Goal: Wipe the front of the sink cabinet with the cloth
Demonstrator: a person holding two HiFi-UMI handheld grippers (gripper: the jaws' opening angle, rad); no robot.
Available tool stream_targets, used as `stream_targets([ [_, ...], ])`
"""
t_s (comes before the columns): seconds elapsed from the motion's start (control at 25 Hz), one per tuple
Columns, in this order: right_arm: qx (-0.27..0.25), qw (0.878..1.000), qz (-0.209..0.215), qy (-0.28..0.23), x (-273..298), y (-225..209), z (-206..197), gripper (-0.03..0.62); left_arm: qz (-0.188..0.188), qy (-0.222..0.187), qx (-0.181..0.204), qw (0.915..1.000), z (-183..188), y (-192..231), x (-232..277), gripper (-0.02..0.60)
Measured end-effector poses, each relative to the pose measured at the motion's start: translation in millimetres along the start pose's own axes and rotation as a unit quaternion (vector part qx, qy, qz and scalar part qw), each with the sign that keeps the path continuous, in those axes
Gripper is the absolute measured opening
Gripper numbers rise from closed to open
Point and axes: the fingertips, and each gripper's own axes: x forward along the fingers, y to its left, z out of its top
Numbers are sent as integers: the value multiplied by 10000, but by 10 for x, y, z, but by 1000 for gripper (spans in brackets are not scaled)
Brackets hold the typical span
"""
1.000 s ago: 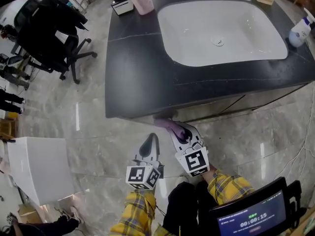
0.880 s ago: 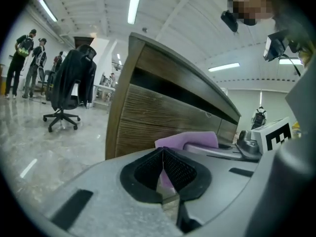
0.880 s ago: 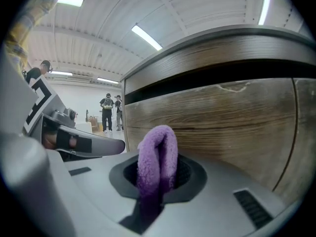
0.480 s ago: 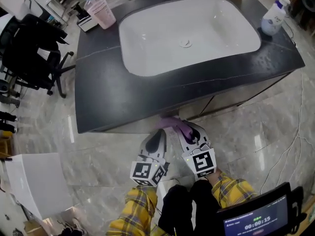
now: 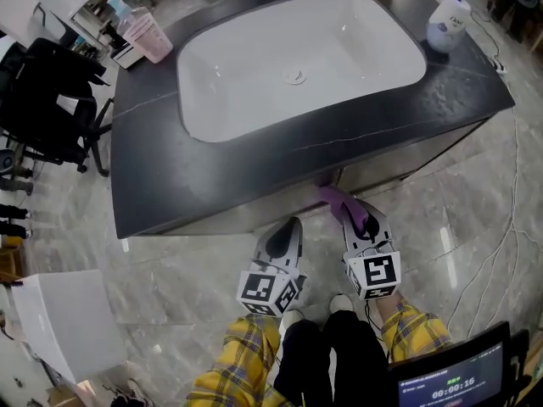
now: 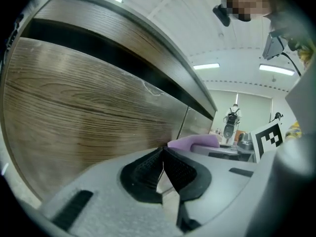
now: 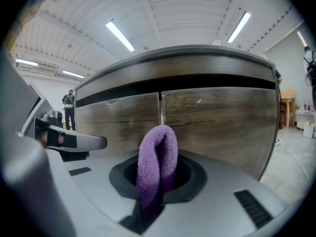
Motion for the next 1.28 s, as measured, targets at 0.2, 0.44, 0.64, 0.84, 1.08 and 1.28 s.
stream_targets([
  [0.2,-2,9999,64,144,-189,5,-25,44,-11,4,-82,10000,44,-96,-52,8],
  [0.44,-45,9968,749,278,-233,707,28,44,412,41,-126,9991,145,165,-467,8],
  [0.64,-17,9897,1398,291,-66,1460,14,44,963,2,-148,9952,168,651,-989,8],
  [0.84,-80,9797,1970,356,114,2161,-146,44,1429,19,-234,9895,36,1076,-1481,7],
  [1.08,-167,9672,2480,523,310,2779,-458,44,1852,1,-296,9823,-151,1441,-1855,8],
  [1.28,-192,9634,2626,512,492,3065,-594,44,2025,-24,-294,9788,-264,1692,-1999,8],
])
